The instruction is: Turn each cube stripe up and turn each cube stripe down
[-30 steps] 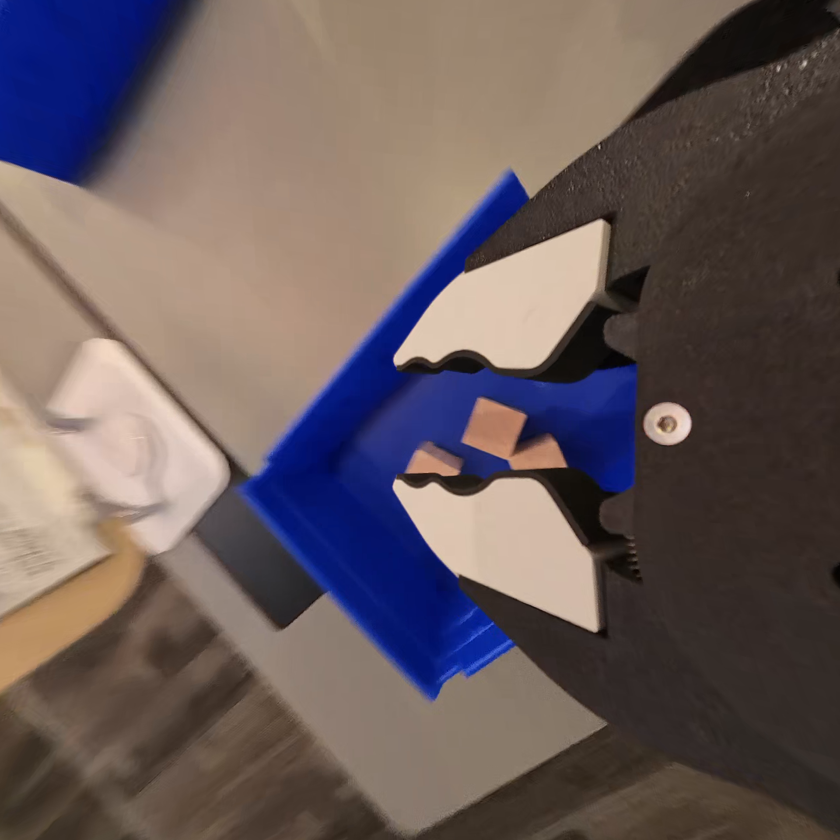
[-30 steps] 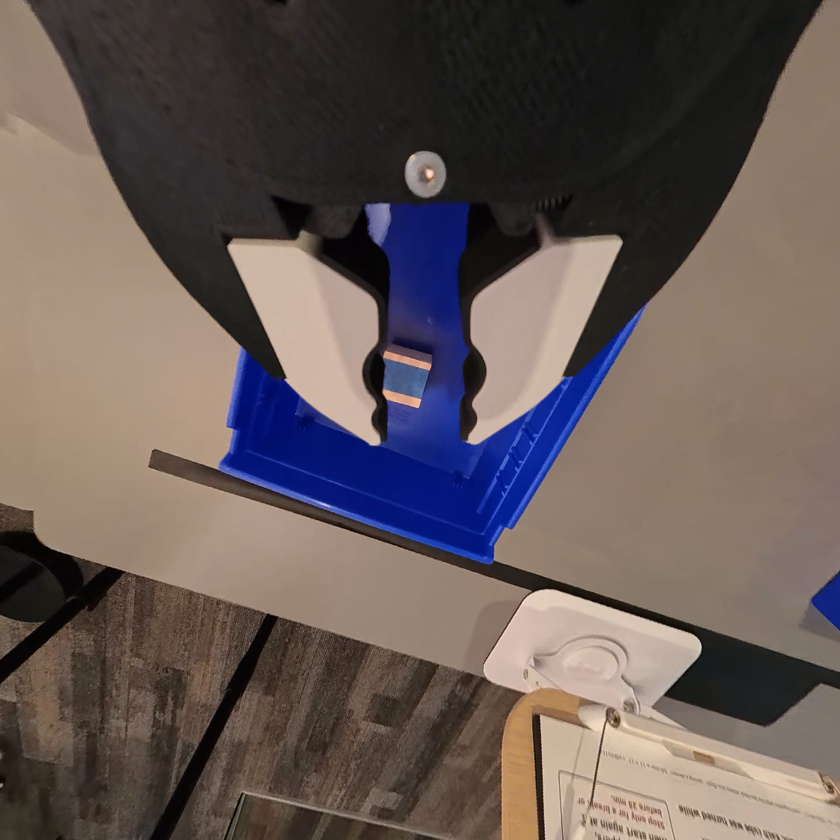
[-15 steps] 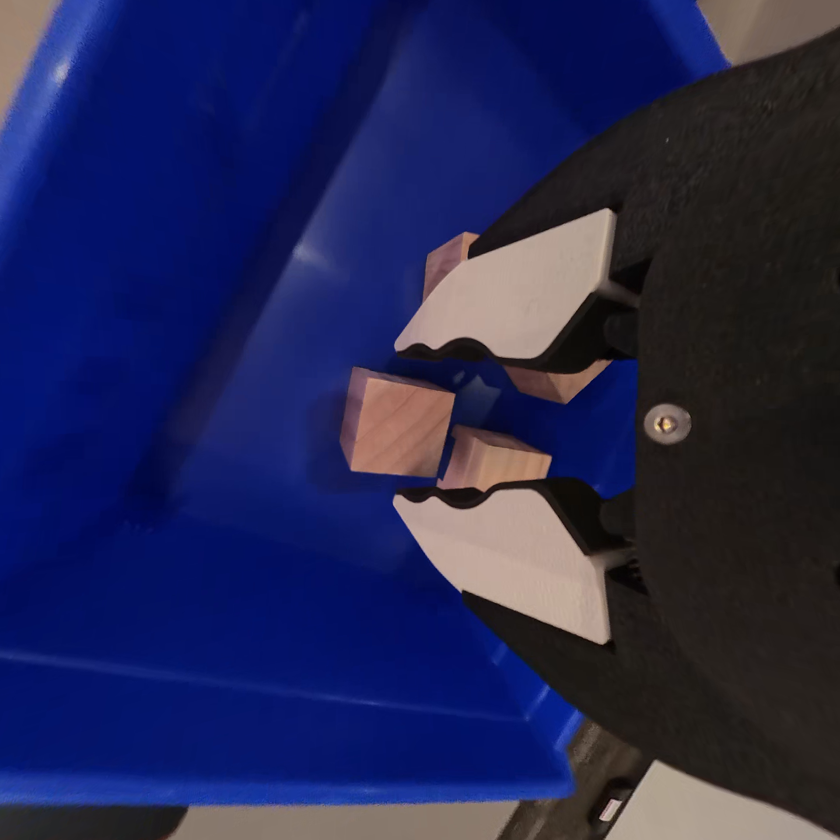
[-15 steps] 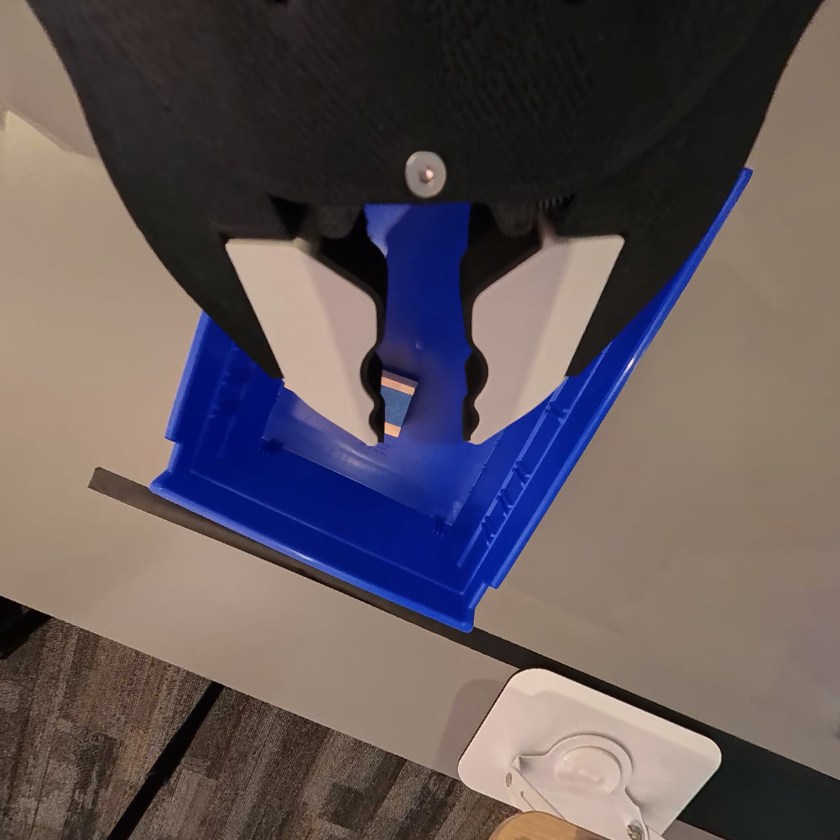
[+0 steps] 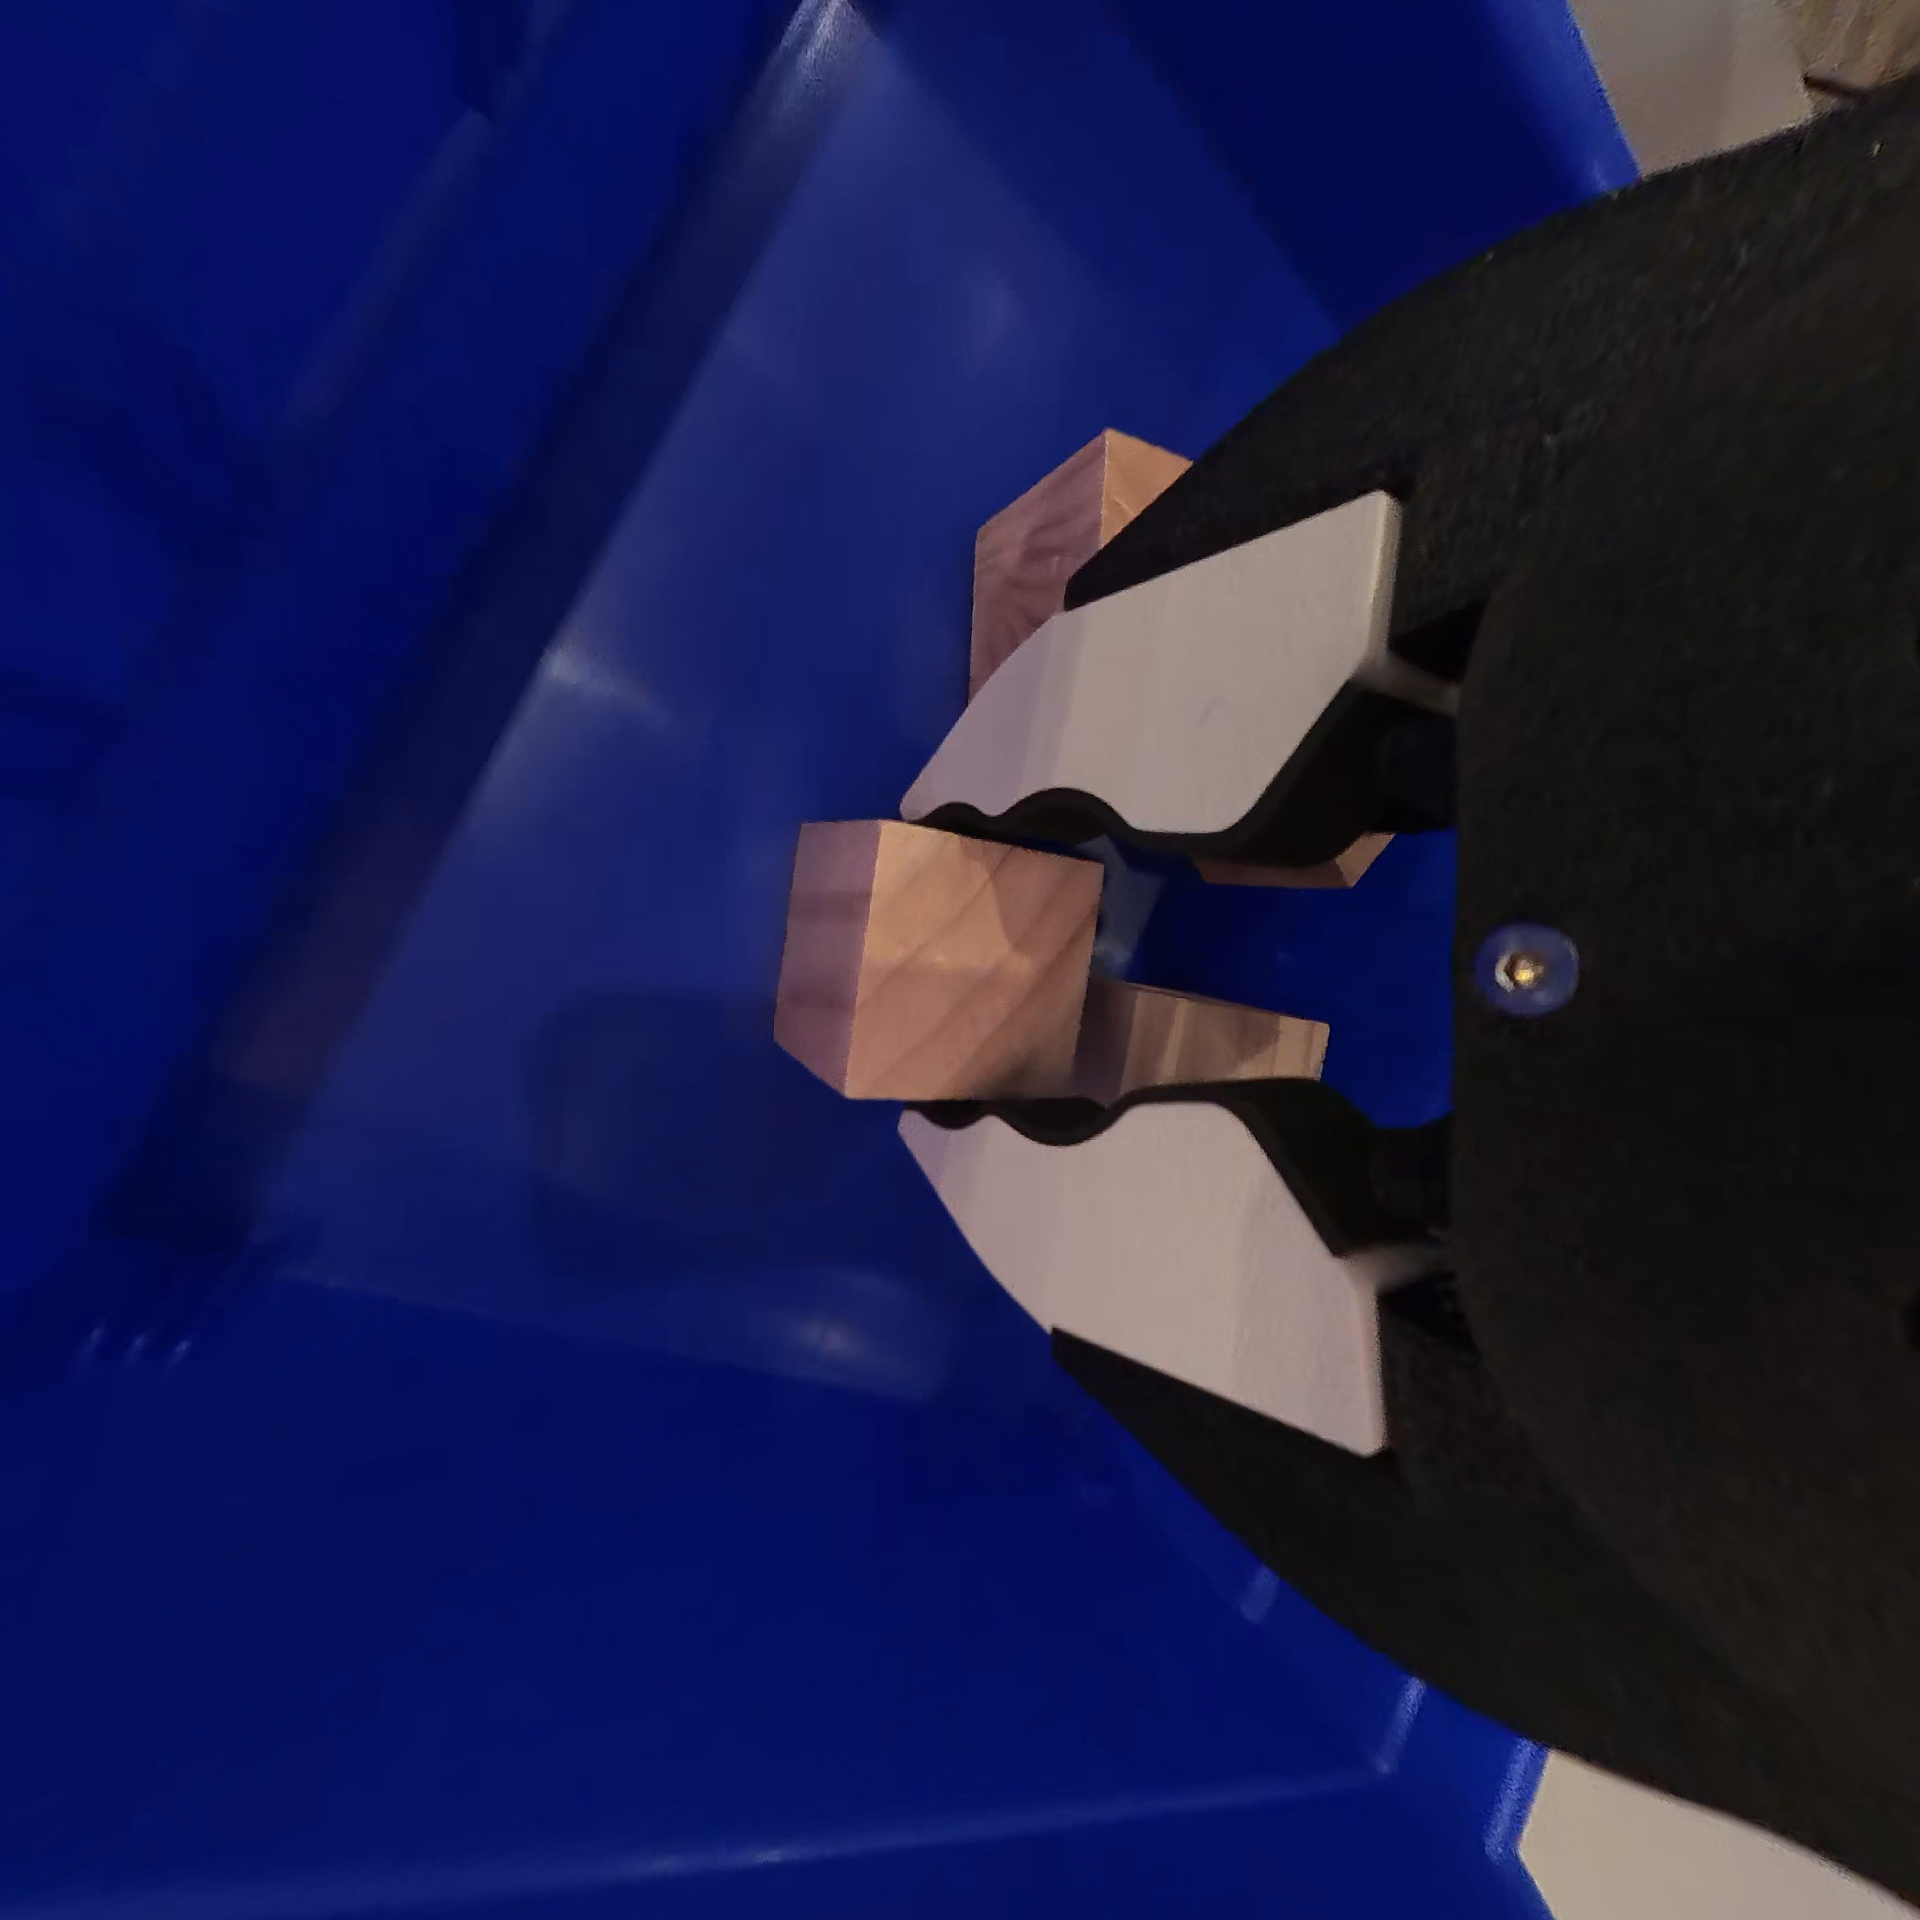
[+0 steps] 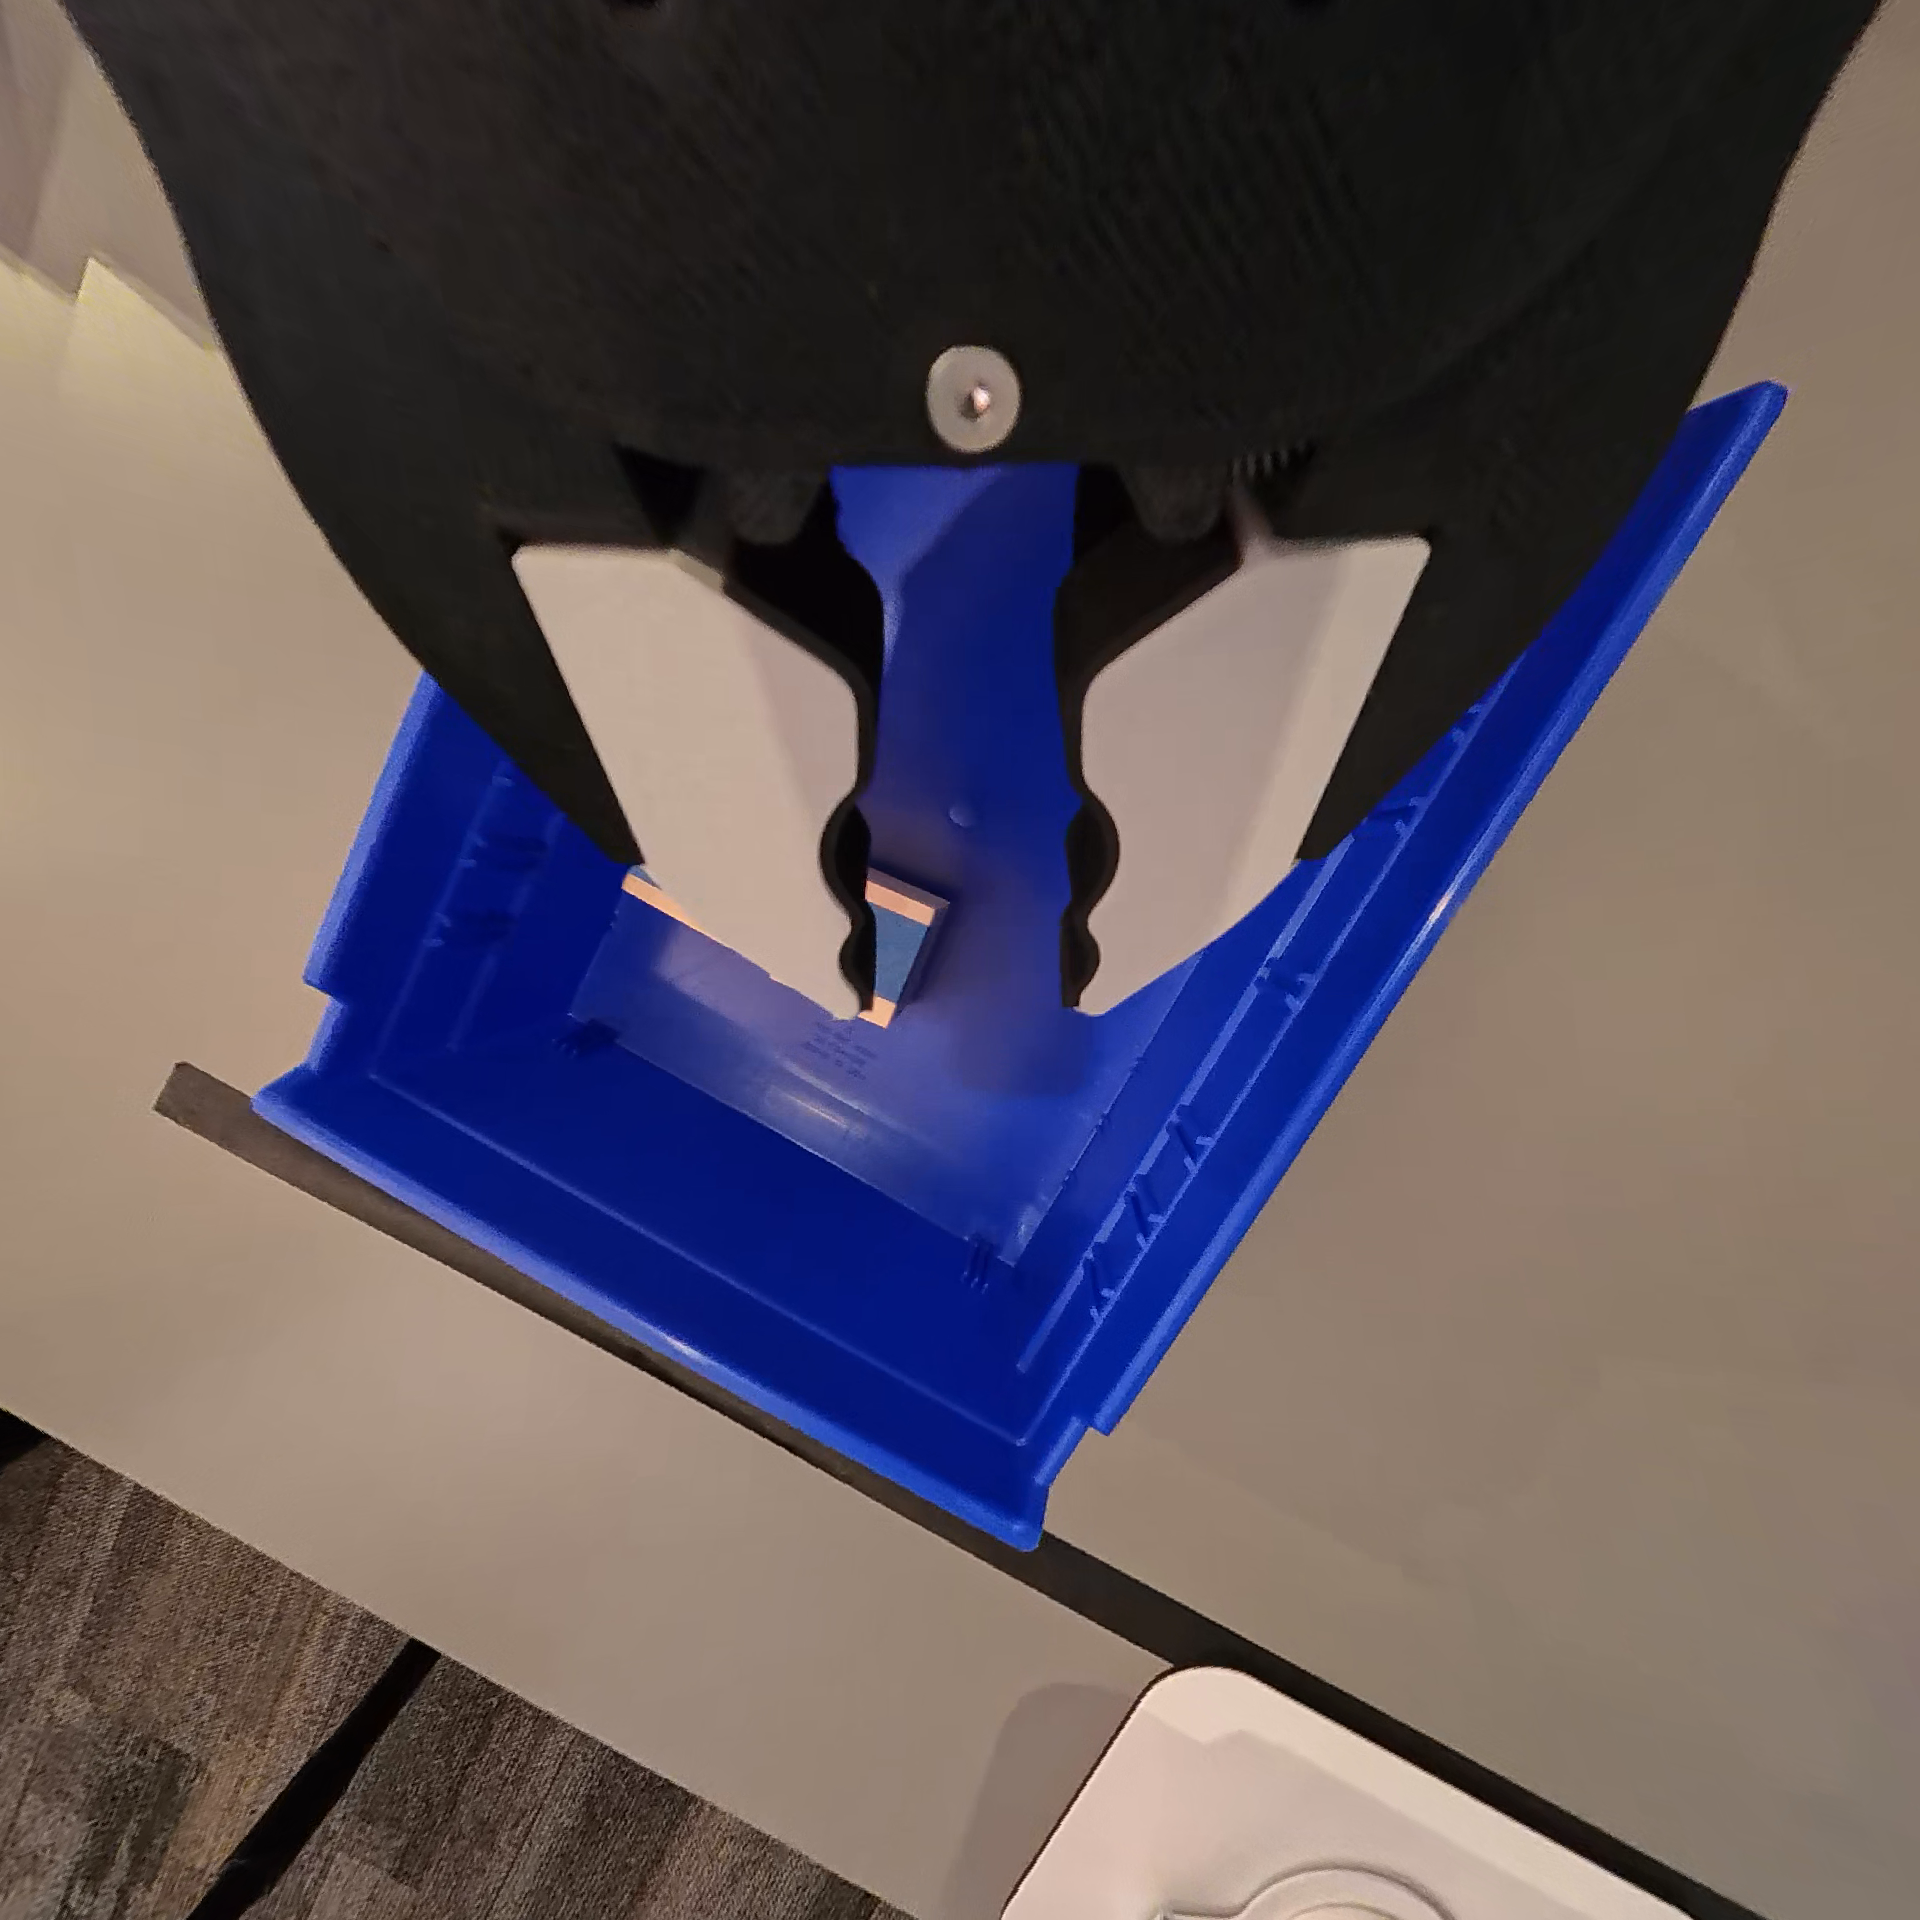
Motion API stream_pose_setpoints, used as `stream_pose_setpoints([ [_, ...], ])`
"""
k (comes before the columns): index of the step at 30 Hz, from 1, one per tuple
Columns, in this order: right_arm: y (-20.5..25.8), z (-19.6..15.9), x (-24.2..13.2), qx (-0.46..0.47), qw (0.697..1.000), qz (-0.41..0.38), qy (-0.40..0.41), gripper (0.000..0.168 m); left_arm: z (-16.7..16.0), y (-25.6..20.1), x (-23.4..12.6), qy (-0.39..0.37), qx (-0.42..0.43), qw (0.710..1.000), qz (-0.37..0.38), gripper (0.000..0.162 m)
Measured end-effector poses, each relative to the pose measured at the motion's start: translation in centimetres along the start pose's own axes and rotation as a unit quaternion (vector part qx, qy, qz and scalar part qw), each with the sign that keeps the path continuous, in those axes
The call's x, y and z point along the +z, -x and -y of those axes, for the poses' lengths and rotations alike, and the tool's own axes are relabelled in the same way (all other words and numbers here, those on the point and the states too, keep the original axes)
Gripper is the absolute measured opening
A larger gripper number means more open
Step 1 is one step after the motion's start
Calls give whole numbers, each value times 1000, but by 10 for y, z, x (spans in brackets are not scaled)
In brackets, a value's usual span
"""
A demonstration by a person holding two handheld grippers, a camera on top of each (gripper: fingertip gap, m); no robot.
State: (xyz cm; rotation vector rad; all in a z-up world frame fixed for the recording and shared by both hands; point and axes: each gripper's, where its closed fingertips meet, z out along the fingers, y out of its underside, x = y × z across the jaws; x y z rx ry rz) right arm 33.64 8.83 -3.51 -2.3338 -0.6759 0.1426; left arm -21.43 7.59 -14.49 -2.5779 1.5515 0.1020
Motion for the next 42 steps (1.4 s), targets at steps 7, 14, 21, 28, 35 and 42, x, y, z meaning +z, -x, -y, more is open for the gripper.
stream_pose_setpoints([
  [7, 2, -2, 4, -9, 1000, -1, 9, 37, -2, 2, 0, 11, 4, 1000, 2, 46],
  [14, -5, 3, -2, -8, 1000, -20, -3, 36, 23, 24, -66, -115, -36, 991, 60, 46],
  [21, 5, 71, -64, -70, 972, -92, -207, 37, 112, -13, -210, -348, -61, 934, 56, 46],
  [28, 136, 118, -152, -280, 832, -32, -478, 53, 220, -142, -273, -428, 17, 890, -158, 46],
  [35, 227, 112, -177, -379, 724, -32, -575, 59, 280, -230, -292, -423, 55, 842, -331, 46],
  [42, 221, 112, -176, -394, 718, -72, -569, 58, 292, -267, -301, -410, 64, 810, -414, 46],
])
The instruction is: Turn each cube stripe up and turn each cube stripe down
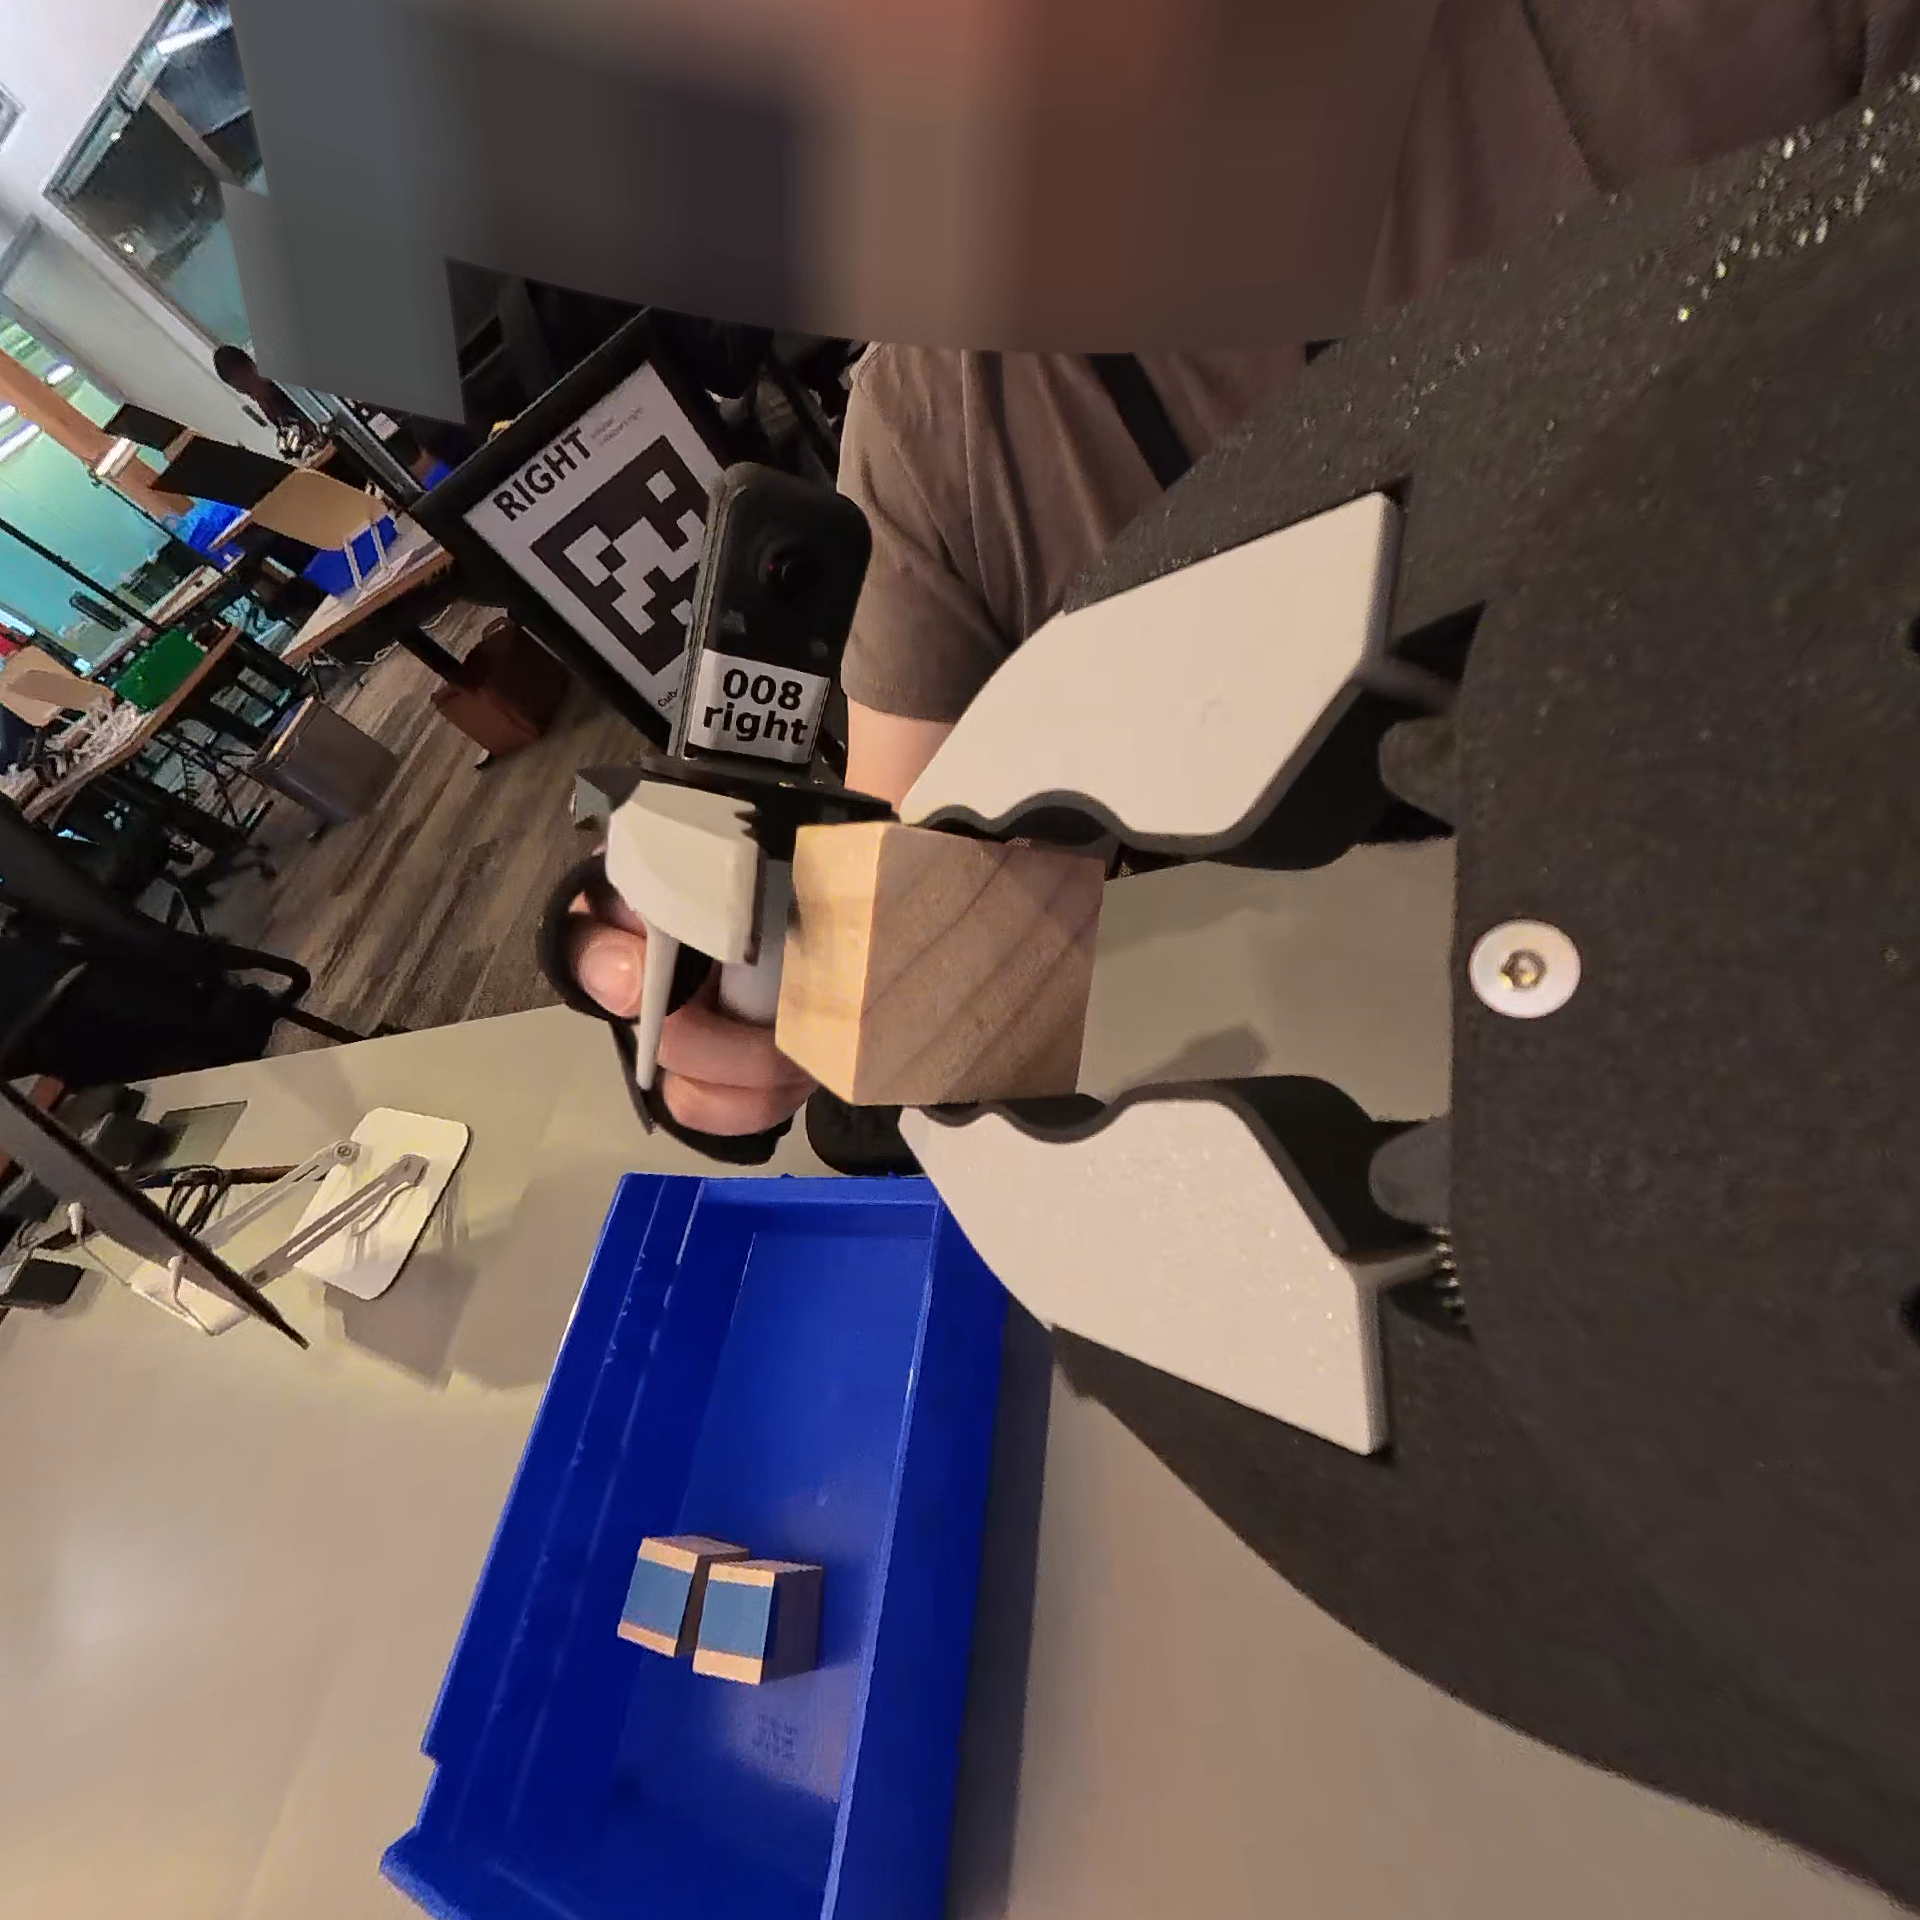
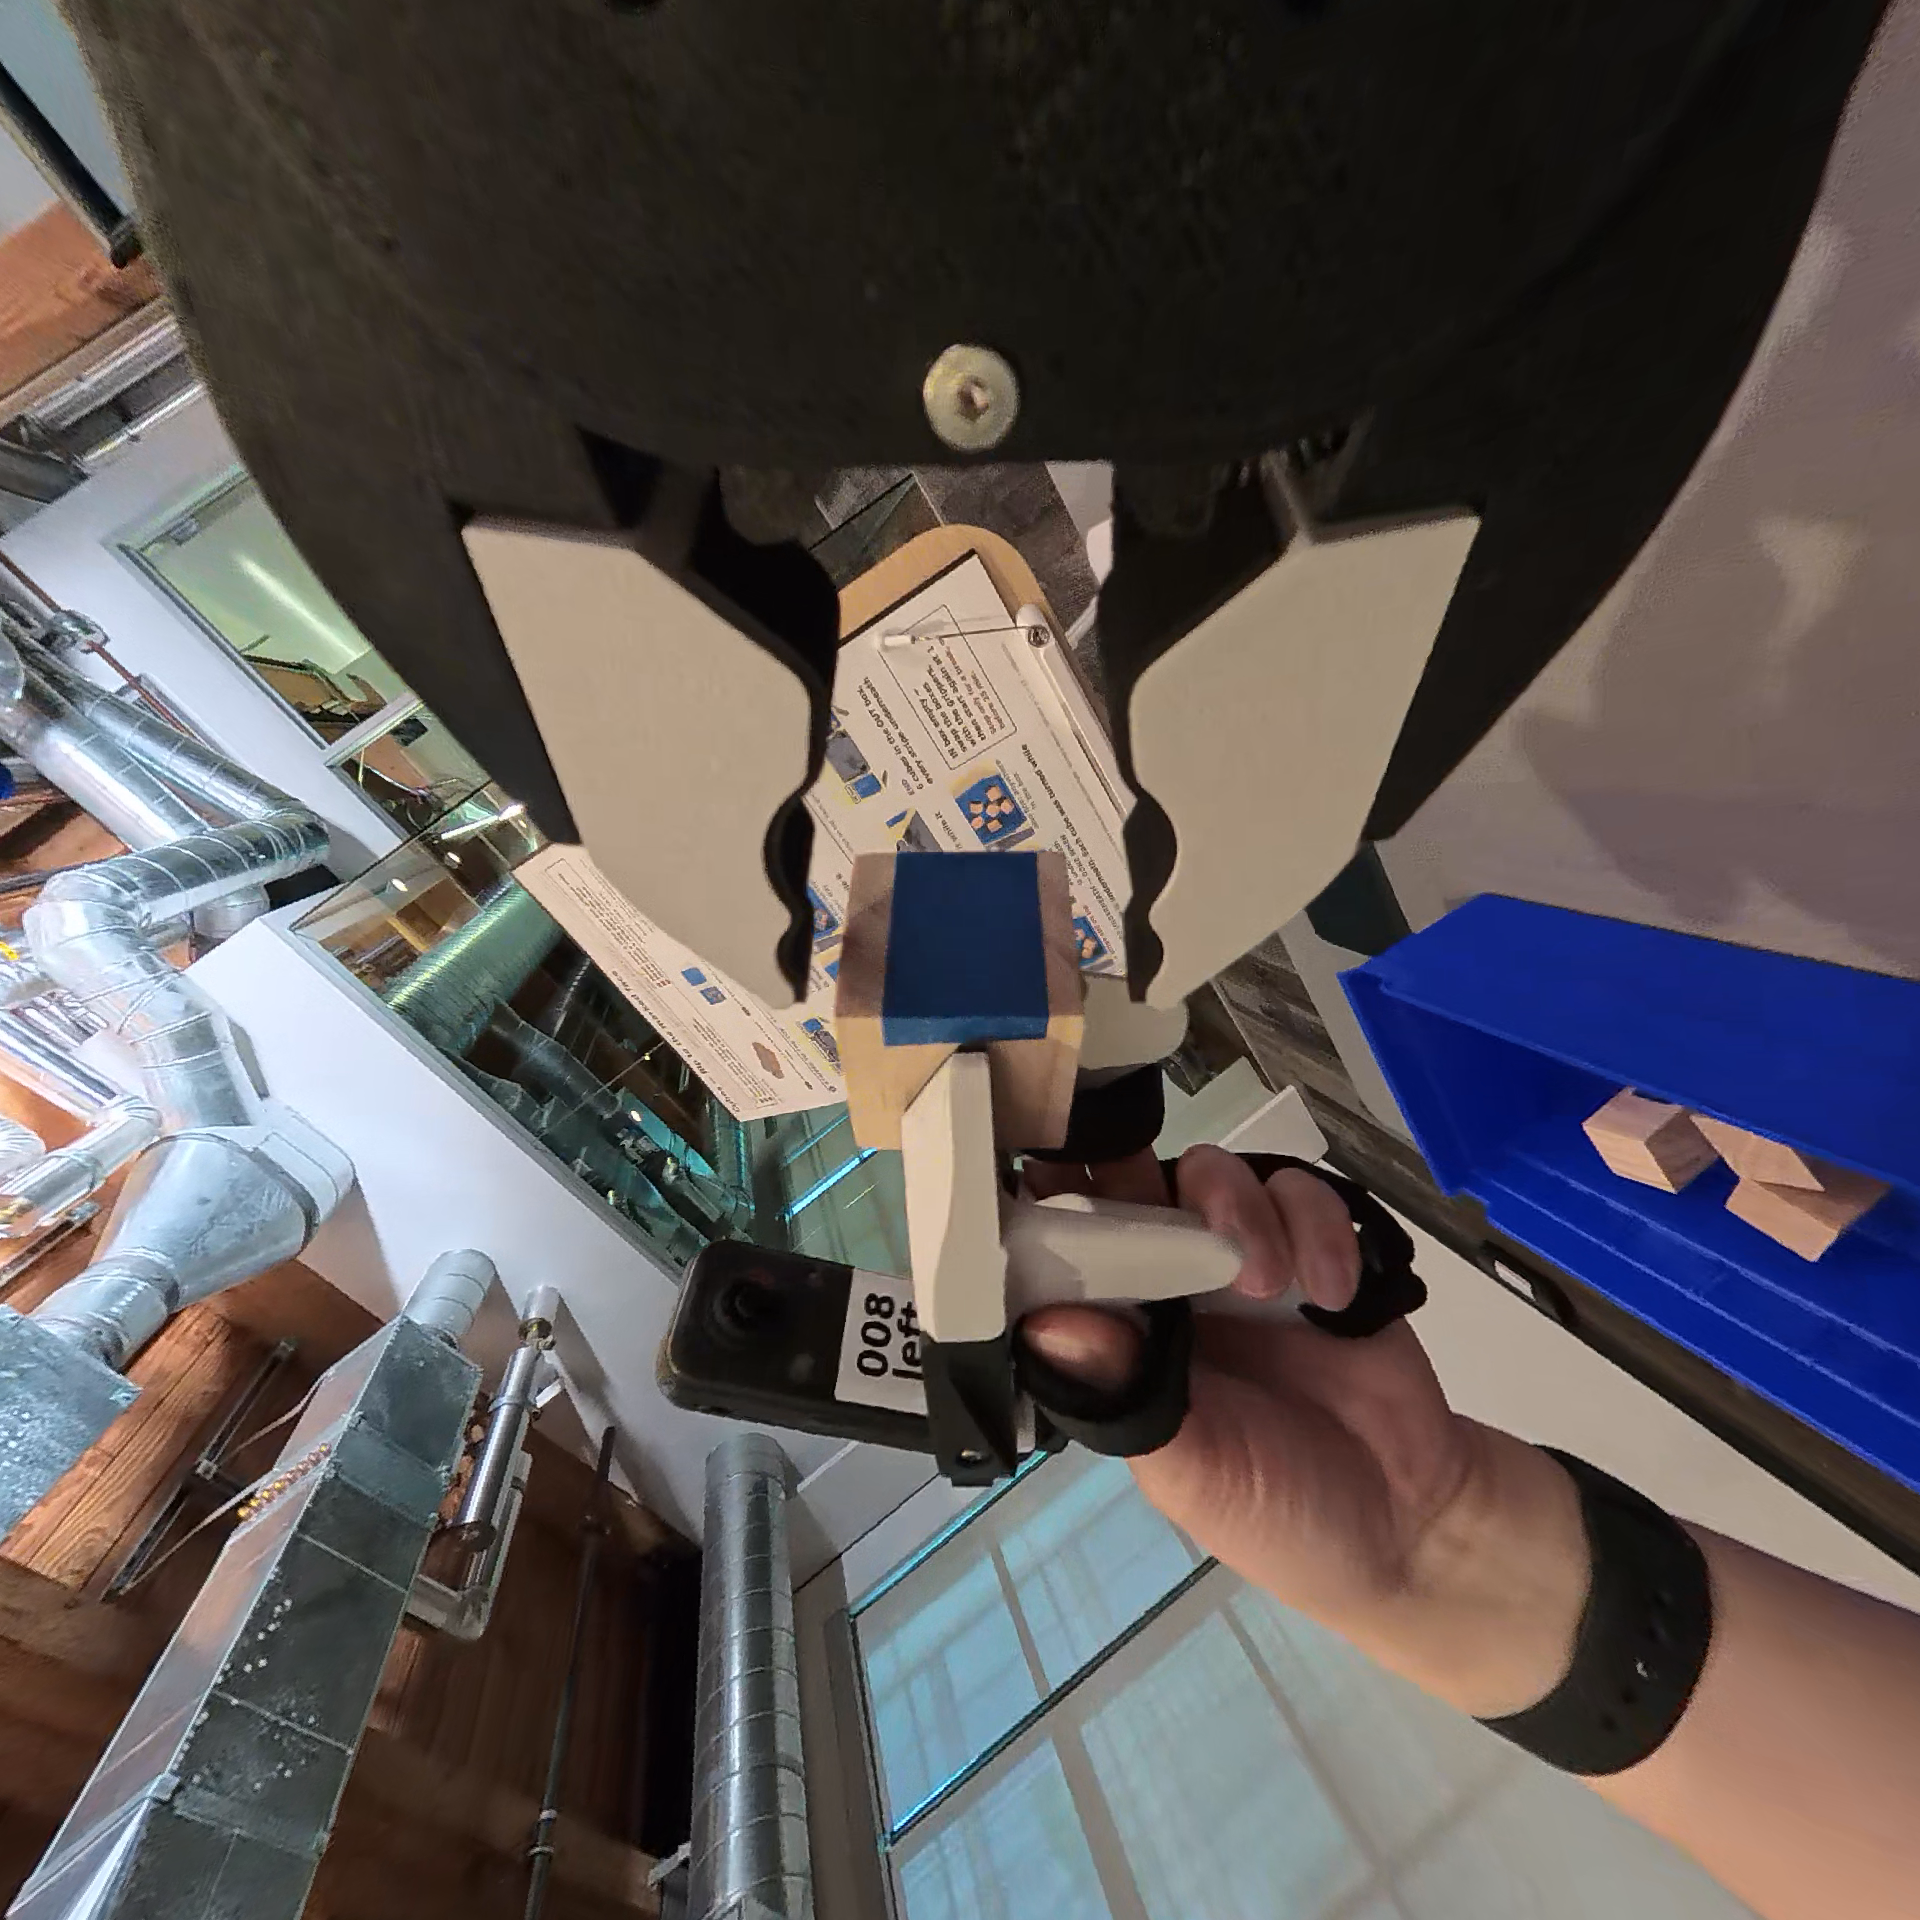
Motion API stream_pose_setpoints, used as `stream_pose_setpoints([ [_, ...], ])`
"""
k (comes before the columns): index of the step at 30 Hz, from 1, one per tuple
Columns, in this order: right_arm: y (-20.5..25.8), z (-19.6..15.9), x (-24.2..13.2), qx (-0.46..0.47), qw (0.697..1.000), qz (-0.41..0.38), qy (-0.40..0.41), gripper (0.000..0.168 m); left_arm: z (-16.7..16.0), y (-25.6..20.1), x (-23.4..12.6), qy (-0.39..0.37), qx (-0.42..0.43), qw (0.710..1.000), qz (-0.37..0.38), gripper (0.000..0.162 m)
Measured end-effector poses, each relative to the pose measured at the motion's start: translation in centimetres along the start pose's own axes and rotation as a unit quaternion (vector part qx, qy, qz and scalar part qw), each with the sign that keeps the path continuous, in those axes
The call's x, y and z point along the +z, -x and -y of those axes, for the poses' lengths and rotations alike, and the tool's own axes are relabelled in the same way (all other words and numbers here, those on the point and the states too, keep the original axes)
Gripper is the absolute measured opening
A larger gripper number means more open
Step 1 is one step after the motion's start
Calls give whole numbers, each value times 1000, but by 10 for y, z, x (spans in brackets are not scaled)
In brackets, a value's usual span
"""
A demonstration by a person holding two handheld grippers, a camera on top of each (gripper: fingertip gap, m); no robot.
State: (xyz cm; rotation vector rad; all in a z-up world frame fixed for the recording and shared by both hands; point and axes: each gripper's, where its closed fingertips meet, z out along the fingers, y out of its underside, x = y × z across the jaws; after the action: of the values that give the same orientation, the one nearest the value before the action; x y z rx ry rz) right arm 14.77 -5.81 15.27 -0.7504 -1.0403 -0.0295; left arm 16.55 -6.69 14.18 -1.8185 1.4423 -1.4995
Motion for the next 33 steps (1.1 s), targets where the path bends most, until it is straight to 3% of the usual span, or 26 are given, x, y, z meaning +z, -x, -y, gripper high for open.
stream_pose_setpoints([
  [2, 1, 2, -2, -1, 1000, 4, -8, 45, -1, -1, 2, 4, 6, 1000, -3, 46],
  [9, 9, 5, -1, 3, 999, 31, -8, 43, -10, -6, -2, 9, 13, 999, -34, 46],
  [12, 3, 2, -4, 32, 998, 54, 2, 43, -11, -1, -7, 1, 25, 1000, -7, 72],
  [14, -22, -18, -14, 65, 995, 52, 55, 44, -11, 8, -19, -7, 51, 998, 44, 75],
  [16, -47, -57, -35, 157, 974, 76, 146, 44, -14, 9, -34, -15, 60, 996, 69, 73],
  [19, -44, -134, -89, 300, 892, 152, 302, 43, -26, 7, -53, -18, 53, 995, 84, 67],
  [21, -35, -195, -134, 307, 828, 151, 444, 44, -37, 9, -63, -15, 44, 994, 98, 67],
  [23, -14, -238, -174, 347, 738, 163, 555, 44, -49, 10, -68, -8, 31, 994, 104, 65],
  [27, 18, -293, -211, 432, 585, 131, 674, 44, -69, 10, -72, 3, 17, 994, 110, 65],
  [30, 32, -317, -220, 446, 532, 105, 712, 44, -75, 5, -73, 7, 19, 994, 110, 64],
  [33, 38, -329, -225, 436, 509, 88, 737, 44, -78, -1, -74, 10, 24, 994, 110, 63],
])
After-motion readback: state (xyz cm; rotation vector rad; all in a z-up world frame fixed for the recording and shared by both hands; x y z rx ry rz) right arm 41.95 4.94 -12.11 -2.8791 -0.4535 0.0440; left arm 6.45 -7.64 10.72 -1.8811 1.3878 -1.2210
